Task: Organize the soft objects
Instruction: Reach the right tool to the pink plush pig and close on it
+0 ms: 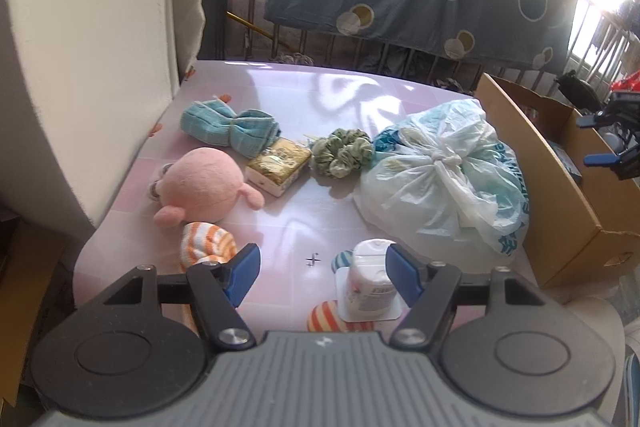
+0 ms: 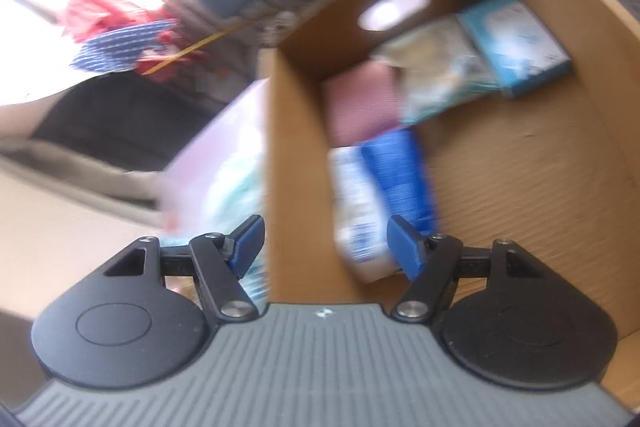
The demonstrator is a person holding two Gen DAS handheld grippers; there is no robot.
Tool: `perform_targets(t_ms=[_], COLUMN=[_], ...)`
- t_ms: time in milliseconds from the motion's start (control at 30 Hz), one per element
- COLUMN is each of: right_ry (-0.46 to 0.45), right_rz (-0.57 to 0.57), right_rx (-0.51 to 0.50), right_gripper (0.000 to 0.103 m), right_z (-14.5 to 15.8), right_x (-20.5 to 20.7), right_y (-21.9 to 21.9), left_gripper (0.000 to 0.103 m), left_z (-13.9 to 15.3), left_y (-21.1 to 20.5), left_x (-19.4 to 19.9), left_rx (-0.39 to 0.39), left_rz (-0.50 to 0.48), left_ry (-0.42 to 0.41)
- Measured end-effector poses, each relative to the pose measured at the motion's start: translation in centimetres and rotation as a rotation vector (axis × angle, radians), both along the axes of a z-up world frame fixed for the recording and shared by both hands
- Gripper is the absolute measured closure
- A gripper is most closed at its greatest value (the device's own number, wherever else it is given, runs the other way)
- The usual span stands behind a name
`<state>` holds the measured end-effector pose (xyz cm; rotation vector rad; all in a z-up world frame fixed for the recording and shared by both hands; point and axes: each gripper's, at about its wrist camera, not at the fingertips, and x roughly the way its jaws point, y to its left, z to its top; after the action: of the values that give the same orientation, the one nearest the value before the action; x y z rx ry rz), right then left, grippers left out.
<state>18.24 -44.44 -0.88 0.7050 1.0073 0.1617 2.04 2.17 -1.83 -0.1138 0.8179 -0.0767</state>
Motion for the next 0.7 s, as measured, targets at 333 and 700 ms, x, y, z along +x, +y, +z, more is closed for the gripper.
perform_targets(t_ms=[333,700], right_ry=[-0.023,0.224], right_rz=[0.327,0.419], right_rx=[0.236,0.418], right_gripper=[0.034,0.030], right_z=[0.4,-8.8], right_x=[0.2,4.6], right_y=[14.8,32.7], left_gripper=[0.032,0.021], left_z=[0.3,-2.5], left_y=[2.9,6.6], left_x=[-0.3,6.7], left_rx=[0.107,0.223], left_rz=[0.061,-0.038], left_ry=[-0.081,-0.029])
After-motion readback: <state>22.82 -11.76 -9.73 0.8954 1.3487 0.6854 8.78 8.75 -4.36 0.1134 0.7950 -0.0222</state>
